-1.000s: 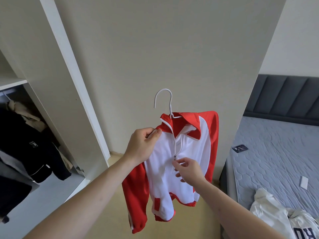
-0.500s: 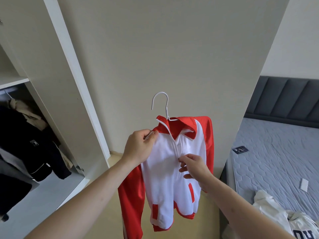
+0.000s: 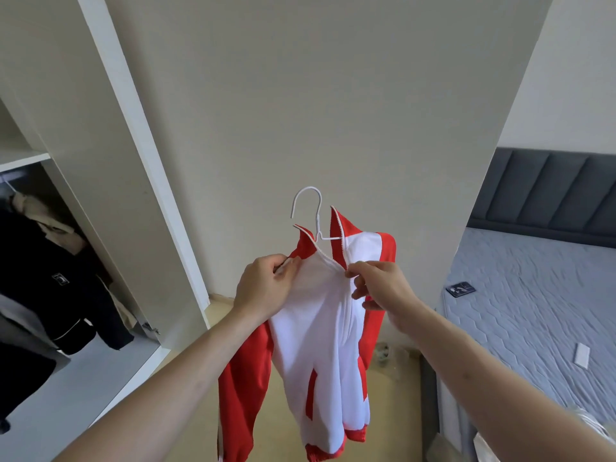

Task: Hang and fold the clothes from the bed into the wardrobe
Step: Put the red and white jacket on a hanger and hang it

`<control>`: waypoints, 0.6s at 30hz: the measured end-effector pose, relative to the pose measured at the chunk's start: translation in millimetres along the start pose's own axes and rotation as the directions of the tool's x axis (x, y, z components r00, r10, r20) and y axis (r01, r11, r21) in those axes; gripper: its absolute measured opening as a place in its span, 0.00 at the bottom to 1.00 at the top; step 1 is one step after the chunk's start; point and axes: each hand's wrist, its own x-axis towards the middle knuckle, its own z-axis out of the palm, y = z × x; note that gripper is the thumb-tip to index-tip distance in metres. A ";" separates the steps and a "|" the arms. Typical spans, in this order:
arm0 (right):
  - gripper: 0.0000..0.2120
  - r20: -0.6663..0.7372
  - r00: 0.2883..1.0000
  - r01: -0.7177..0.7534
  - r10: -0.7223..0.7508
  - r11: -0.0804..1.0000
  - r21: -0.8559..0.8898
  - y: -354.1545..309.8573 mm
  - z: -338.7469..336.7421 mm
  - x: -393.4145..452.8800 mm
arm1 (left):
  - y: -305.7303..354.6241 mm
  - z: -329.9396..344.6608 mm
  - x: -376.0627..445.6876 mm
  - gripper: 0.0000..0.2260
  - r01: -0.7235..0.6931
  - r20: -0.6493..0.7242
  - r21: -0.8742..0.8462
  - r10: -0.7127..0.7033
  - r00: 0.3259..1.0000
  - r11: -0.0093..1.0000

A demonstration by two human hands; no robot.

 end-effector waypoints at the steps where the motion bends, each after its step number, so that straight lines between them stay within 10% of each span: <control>1: 0.10 -0.006 1.000 0.011 -0.010 1.000 0.012 -1.5 0.6 0.1 | 0.8 -2.6 0.4 0.21 0.010 -0.009 -0.011 -0.010 1.000 1.000; 8: 0.09 0.024 0.999 -0.029 0.029 0.999 0.014 -4.5 5.0 1.7 | 11.5 -13.9 -9.6 0.26 -0.050 -0.027 0.157 0.055 0.998 0.986; 13: 0.09 0.094 0.995 0.021 -0.024 0.999 0.033 -9.5 10.3 -2.3 | 6.2 -17.0 -11.8 0.12 -0.235 0.156 0.288 0.196 0.968 0.928; 18: 0.09 0.134 0.989 0.049 -0.055 0.998 0.049 -18.8 17.8 -3.7 | 13.6 -4.9 -15.7 0.27 -0.359 0.204 0.533 0.295 0.933 0.766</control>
